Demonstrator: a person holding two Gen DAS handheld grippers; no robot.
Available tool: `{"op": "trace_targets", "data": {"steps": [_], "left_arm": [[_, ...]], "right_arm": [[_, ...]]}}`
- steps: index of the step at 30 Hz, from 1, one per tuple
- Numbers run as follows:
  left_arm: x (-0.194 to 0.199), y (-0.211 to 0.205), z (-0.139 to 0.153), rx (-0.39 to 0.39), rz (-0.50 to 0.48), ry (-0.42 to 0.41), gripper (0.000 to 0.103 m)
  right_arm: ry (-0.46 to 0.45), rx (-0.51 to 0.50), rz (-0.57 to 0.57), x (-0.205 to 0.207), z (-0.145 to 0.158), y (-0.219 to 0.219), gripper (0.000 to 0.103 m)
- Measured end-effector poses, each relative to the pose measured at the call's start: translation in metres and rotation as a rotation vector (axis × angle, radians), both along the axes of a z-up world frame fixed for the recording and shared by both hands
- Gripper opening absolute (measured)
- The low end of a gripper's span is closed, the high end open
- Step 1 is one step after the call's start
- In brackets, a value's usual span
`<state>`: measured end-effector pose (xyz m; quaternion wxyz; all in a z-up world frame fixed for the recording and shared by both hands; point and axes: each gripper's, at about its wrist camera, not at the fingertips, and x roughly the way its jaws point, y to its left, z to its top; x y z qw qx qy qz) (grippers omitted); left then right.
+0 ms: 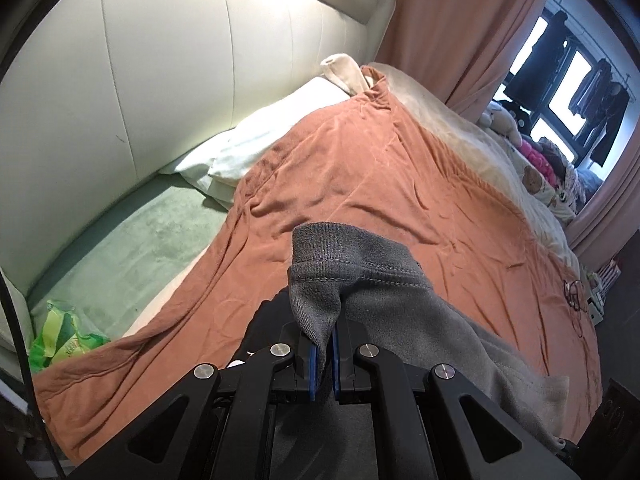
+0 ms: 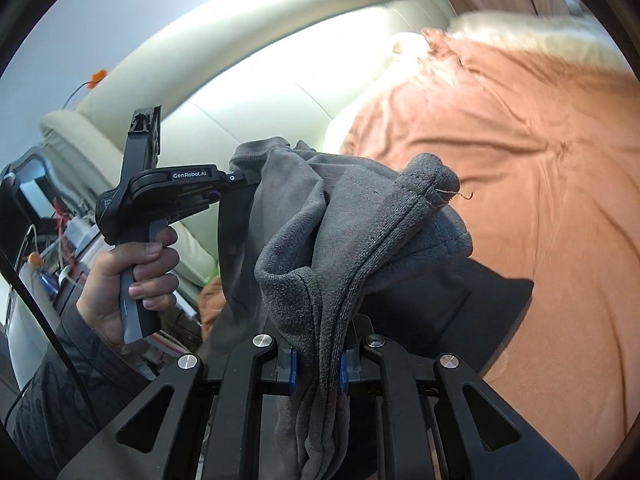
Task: Fold small clothes
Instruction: 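Lift the folded grey t-shirt with both grippers and carry it toward the bed head, then lower the folded t-shirt onto the black shirt and open both grippers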
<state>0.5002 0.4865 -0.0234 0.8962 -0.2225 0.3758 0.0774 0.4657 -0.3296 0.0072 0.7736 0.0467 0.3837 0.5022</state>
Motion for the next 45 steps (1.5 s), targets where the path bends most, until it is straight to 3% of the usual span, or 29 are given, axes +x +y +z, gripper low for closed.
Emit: {"op": "trace_targets", "data": {"steps": [8, 12, 14, 15, 17, 18, 20, 26, 32, 37, 39, 41, 43, 45], "left_arm": [[0.048, -0.007, -0.054, 0.010, -0.028, 0.098, 0.005], [0.066, -0.018, -0.084, 0.135, -0.036, 0.217, 0.012], [0.063, -0.016, -0.089, 0.190, 0.001, 0.244, 0.016], [0.060, -0.012, -0.090, 0.204, 0.020, 0.248, 0.017], [0.051, -0.002, -0.090, 0.190, 0.045, 0.242, 0.017], [0.046, 0.003, -0.088, 0.178, 0.057, 0.239, 0.017], [0.034, 0.007, -0.085, 0.157, 0.060, 0.225, 0.017], [0.009, -0.008, -0.073, 0.125, 0.025, 0.214, 0.017], [-0.006, -0.022, -0.080, 0.121, -0.023, 0.240, 0.017], [-0.002, -0.026, -0.108, 0.062, -0.051, 0.302, 0.017], [0.001, -0.028, -0.120, 0.072, -0.054, 0.333, 0.018], [0.001, -0.028, -0.125, 0.088, -0.043, 0.346, 0.018], [-0.003, -0.027, -0.122, 0.080, -0.030, 0.334, 0.018], [-0.010, -0.030, -0.118, 0.089, -0.024, 0.336, 0.019]], "right_arm": [[0.108, 0.002, -0.040, 0.044, -0.042, -0.002, 0.011], [0.163, -0.045, -0.082, 0.060, -0.068, 0.001, 0.016], [0.177, -0.101, -0.121, 0.069, -0.080, 0.002, 0.039], [0.162, -0.128, -0.158, 0.075, -0.083, 0.001, 0.044], [0.134, -0.139, -0.228, 0.082, -0.082, -0.012, 0.067], [0.135, -0.131, -0.244, 0.082, -0.079, -0.017, 0.067], [0.132, -0.120, -0.259, 0.078, -0.072, -0.023, 0.067], [0.006, -0.124, -0.283, 0.042, -0.035, -0.020, 0.067], [-0.020, -0.084, -0.150, 0.006, -0.029, 0.005, 0.067], [-0.016, -0.144, -0.065, -0.010, -0.042, 0.031, 0.066], [-0.012, -0.187, -0.052, -0.003, -0.051, 0.037, 0.063], [-0.011, -0.226, -0.053, 0.003, -0.055, 0.035, 0.049], [-0.003, -0.266, -0.076, 0.015, -0.057, 0.033, 0.042], [-0.018, -0.294, -0.117, 0.016, -0.052, 0.029, 0.042]]}}
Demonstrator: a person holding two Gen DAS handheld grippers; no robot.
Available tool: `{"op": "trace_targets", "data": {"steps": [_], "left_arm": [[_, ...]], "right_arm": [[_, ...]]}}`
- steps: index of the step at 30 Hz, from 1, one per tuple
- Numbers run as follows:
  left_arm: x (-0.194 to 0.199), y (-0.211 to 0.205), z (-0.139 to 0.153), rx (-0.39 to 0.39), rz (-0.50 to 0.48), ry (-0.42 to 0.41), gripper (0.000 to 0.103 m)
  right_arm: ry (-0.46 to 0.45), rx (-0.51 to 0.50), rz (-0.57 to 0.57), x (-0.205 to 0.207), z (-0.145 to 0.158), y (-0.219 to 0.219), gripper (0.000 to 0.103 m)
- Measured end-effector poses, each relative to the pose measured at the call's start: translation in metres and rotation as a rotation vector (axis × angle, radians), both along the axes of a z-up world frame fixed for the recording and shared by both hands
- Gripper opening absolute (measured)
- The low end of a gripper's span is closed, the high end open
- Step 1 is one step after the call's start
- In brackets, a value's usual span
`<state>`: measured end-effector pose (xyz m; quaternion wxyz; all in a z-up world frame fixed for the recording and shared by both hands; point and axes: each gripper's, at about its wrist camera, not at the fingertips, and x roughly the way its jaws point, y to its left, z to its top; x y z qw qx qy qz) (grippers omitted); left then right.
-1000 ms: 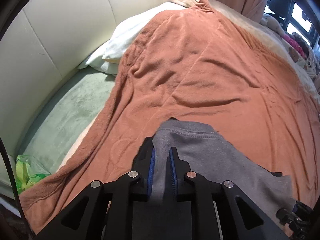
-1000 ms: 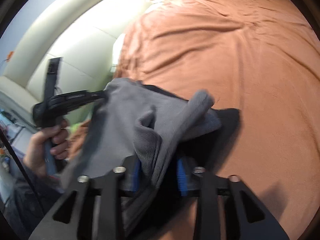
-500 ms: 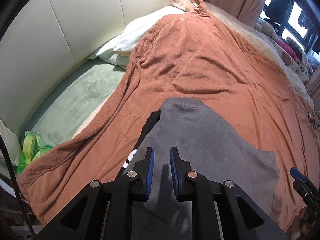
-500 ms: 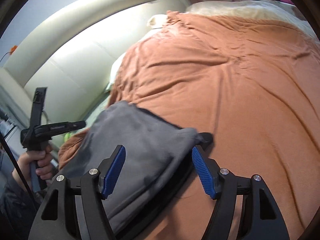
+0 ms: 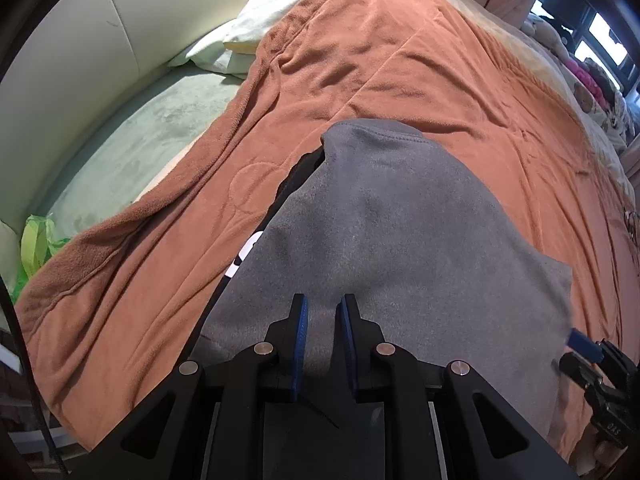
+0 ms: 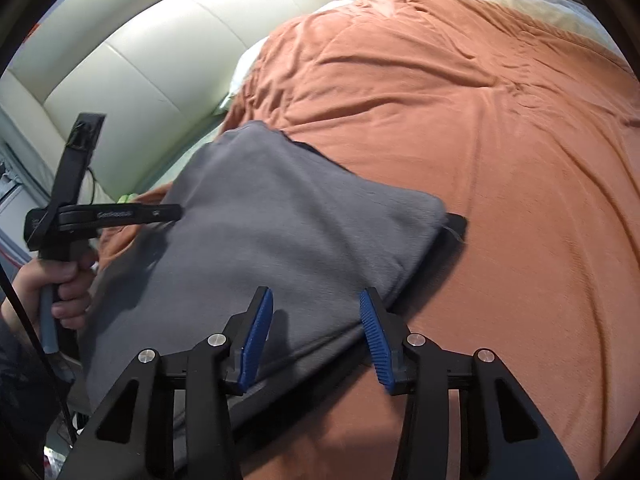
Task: Fold small clothes
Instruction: 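Lower the folded t-shirt onto the black shirt and open both grippers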
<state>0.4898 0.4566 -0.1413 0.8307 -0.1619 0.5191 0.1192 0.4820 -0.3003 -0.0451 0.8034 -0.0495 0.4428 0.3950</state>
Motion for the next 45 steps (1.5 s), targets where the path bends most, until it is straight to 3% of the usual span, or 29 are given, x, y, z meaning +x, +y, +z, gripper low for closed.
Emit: {"op": "trace_targets", "data": {"steps": [2, 5, 10, 18, 21, 32, 40, 45], "left_arm": [[-0.010, -0.005, 0.005, 0.009, -0.009, -0.014, 0.024], [-0.030, -0.018, 0.012, 0.035, -0.034, -0.032, 0.026], [-0.065, -0.035, 0.014, 0.020, -0.044, -0.041, 0.026], [-0.107, -0.061, 0.007, 0.030, -0.079, -0.063, 0.026], [-0.121, -0.065, 0.004, 0.025, -0.077, -0.077, 0.030], [-0.152, -0.080, -0.002, 0.041, -0.048, -0.096, 0.036], [-0.175, -0.111, 0.002, 0.069, -0.027, -0.084, 0.036], [-0.191, -0.119, 0.015, 0.024, 0.019, -0.114, 0.036]], "right_arm": [[-0.042, -0.053, -0.044, 0.002, 0.003, 0.002, 0.042], [-0.026, -0.006, -0.026, -0.011, 0.015, 0.001, 0.042], [-0.108, -0.007, 0.018, -0.053, 0.035, 0.011, 0.042], [-0.119, -0.007, 0.184, -0.120, 0.037, 0.033, 0.042], [-0.118, -0.018, 0.221, -0.135, 0.035, 0.036, 0.042], [-0.057, -0.063, 0.213, -0.138, 0.005, 0.005, 0.041], [-0.028, -0.039, 0.209, -0.148, 0.012, -0.016, 0.041], [-0.041, -0.022, 0.194, -0.153, 0.029, -0.044, 0.041]]}}
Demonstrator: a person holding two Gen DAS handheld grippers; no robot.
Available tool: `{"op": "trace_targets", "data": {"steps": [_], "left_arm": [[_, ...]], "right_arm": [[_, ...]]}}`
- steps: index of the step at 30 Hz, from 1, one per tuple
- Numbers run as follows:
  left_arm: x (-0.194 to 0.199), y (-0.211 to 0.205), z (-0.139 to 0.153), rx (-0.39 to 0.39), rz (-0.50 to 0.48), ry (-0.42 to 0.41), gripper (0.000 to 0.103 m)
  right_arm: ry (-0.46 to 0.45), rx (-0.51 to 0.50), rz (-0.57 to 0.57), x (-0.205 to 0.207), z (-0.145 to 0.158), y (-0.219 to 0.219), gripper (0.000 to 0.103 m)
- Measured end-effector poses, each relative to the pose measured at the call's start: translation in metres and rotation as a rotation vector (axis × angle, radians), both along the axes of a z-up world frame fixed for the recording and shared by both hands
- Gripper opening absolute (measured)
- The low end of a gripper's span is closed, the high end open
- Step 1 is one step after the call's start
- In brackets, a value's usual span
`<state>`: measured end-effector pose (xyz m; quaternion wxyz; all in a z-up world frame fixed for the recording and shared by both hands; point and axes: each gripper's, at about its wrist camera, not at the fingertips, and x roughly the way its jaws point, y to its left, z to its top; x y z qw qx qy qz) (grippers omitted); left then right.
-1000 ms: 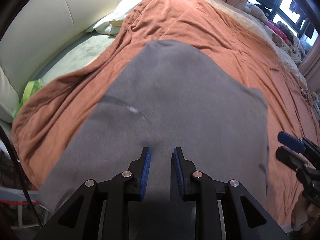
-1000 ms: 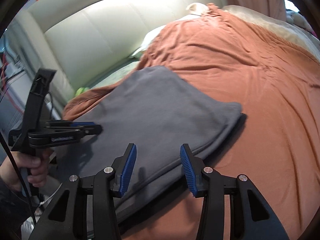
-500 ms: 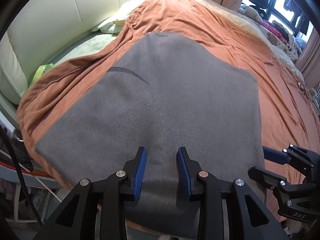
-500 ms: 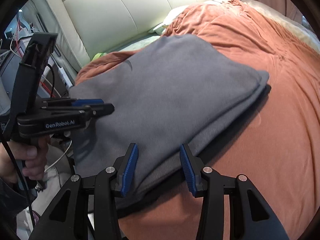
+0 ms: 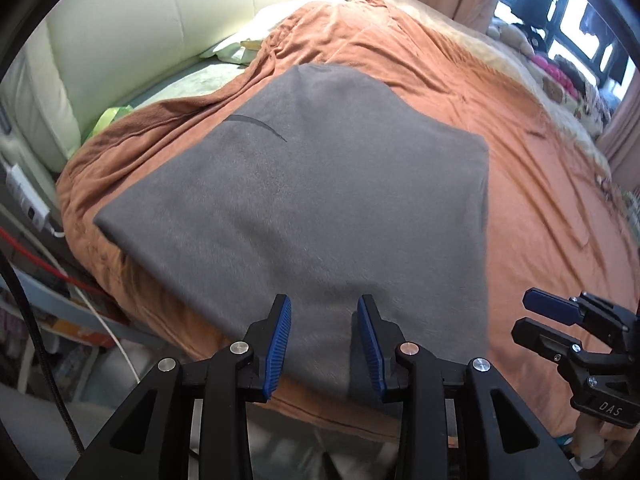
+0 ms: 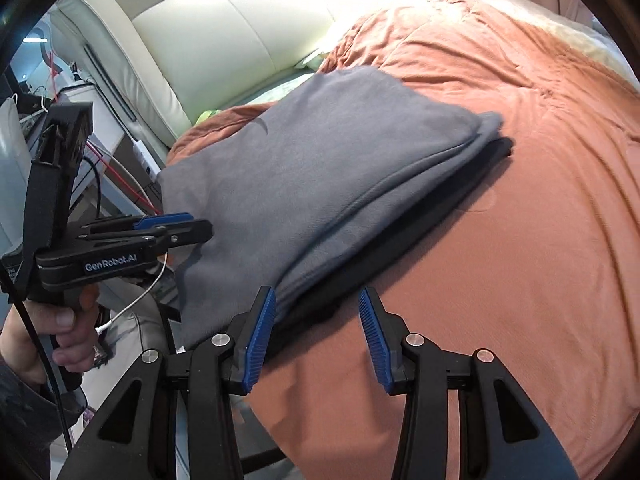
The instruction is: Fold small clothes
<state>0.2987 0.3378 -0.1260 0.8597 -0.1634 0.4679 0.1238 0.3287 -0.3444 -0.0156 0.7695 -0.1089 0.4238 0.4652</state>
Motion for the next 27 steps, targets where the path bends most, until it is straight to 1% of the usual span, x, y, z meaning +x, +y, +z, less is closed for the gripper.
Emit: {"op": "trace_targets", "data": {"steps": [2, 3, 5, 6, 8, 9, 12, 13, 14, 15, 17, 19, 21, 23, 26, 27], "left_arm": [[-0.007, -0.005, 0.007, -0.013, 0.019, -0.017, 0.038], [-0.012, -0.009, 0.012, -0.016, 0.026, -0.029, 0.040], [-0.018, -0.016, 0.021, -0.008, 0.036, -0.050, 0.053], [-0.022, -0.021, 0.027, -0.001, 0.041, -0.065, 0.055], [-0.029, -0.030, 0.034, 0.002, 0.043, -0.084, 0.058], [-0.033, -0.035, 0.039, 0.002, 0.045, -0.094, 0.059], [-0.045, -0.051, 0.049, 0.014, 0.046, -0.120, 0.059], [-0.049, -0.056, 0.053, 0.018, 0.047, -0.129, 0.059], [-0.054, -0.062, 0.056, 0.019, 0.049, -0.141, 0.060], [-0.060, -0.068, 0.059, 0.018, 0.049, -0.153, 0.061], [-0.068, -0.079, 0.067, 0.025, 0.052, -0.179, 0.073], [-0.078, -0.092, 0.076, 0.044, 0.055, -0.212, 0.078], [-0.086, -0.105, 0.084, 0.068, 0.045, -0.232, 0.083], [-0.095, -0.118, 0.091, 0.091, 0.037, -0.252, 0.091], [-0.110, -0.136, 0.102, 0.116, 0.030, -0.290, 0.102], [-0.115, -0.143, 0.106, 0.126, 0.026, -0.306, 0.103]], "right_arm": [[0.002, 0.010, -0.007, -0.001, 0.008, -0.013, 0.042], [0.003, 0.016, -0.011, -0.002, 0.013, -0.020, 0.042], [-0.003, 0.025, -0.018, -0.007, 0.022, -0.033, 0.042], [-0.006, 0.029, -0.019, -0.010, 0.026, -0.039, 0.044], [-0.019, 0.039, -0.021, -0.015, 0.034, -0.054, 0.062], [-0.034, 0.045, -0.023, -0.019, 0.039, -0.062, 0.064], [-0.056, 0.057, -0.030, -0.026, 0.051, -0.085, 0.066], [-0.061, 0.064, -0.035, -0.029, 0.055, -0.093, 0.072], [-0.068, 0.070, -0.042, -0.031, 0.059, -0.102, 0.081], [-0.077, 0.077, -0.049, -0.035, 0.063, -0.111, 0.084], [-0.093, 0.098, -0.060, -0.042, 0.072, -0.130, 0.084], [-0.107, 0.109, -0.074, -0.047, 0.079, -0.146, 0.084], [-0.123, 0.123, -0.090, -0.055, 0.086, -0.164, 0.088], [-0.137, 0.133, -0.102, -0.063, 0.092, -0.179, 0.102], [-0.158, 0.149, -0.118, -0.078, 0.100, -0.202, 0.103], [-0.164, 0.158, -0.123, -0.084, 0.103, -0.211, 0.103]]}}
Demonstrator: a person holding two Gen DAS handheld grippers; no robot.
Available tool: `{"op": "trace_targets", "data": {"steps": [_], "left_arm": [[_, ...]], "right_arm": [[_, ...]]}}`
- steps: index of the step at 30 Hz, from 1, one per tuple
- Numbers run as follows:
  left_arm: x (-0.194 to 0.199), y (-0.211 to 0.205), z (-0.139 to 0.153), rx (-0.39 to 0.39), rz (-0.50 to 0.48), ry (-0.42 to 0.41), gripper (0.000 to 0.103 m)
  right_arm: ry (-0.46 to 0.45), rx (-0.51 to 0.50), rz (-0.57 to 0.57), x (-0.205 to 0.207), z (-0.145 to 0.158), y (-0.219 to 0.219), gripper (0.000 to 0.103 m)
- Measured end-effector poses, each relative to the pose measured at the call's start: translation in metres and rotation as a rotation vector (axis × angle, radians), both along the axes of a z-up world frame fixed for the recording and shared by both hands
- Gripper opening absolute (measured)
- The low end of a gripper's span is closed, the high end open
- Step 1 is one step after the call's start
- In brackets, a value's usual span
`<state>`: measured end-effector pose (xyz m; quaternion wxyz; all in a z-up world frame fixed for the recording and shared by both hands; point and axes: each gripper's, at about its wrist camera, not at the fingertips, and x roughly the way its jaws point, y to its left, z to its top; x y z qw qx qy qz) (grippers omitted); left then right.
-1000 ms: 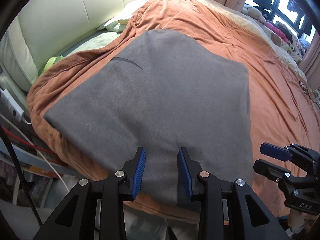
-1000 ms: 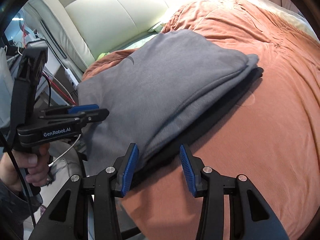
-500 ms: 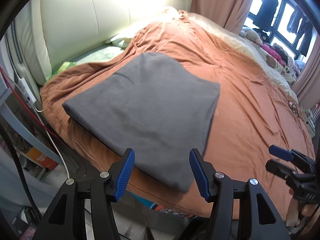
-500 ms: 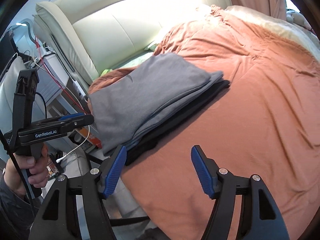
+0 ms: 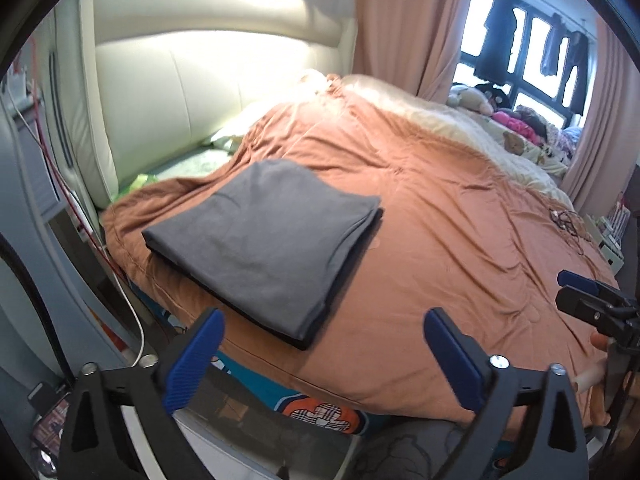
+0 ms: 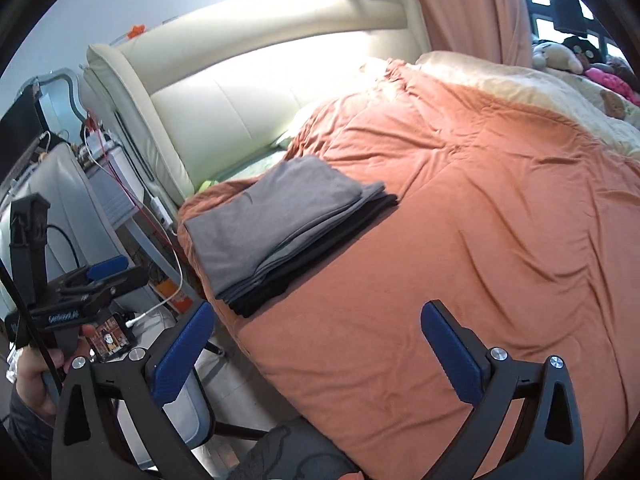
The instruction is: Fold small clothes
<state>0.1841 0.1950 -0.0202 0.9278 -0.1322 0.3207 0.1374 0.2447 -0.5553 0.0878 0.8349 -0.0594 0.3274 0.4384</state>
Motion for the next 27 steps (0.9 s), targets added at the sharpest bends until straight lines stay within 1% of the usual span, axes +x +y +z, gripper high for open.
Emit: {"op": "trace_targets", "data": {"steps": [2, 5, 12, 18, 21, 27], "left_arm": [[-0.009, -0.011, 0.006, 0.016, -0.001, -0.023, 0.103], [-0.023, -0.029, 0.012, 0.016, -0.016, -0.055, 0.103], [-0.051, -0.063, 0.018, 0.039, -0.062, -0.119, 0.103], [-0.071, -0.091, 0.017, 0.046, -0.109, -0.144, 0.103], [-0.082, -0.103, 0.018, 0.030, -0.143, -0.169, 0.103], [-0.104, -0.130, 0.017, 0.046, -0.188, -0.201, 0.103]], "right_arm": [[-0.021, 0.011, -0.011, -0.013, 0.006, -0.016, 0.103], [-0.040, 0.018, -0.030, -0.030, 0.009, -0.036, 0.103], [-0.091, 0.026, -0.077, -0.070, 0.015, -0.076, 0.103], [-0.110, 0.051, -0.122, -0.104, 0.014, -0.112, 0.103], [-0.132, 0.058, -0.151, -0.118, 0.011, -0.127, 0.103], [-0.164, 0.069, -0.208, -0.150, 0.001, -0.153, 0.103]]}}
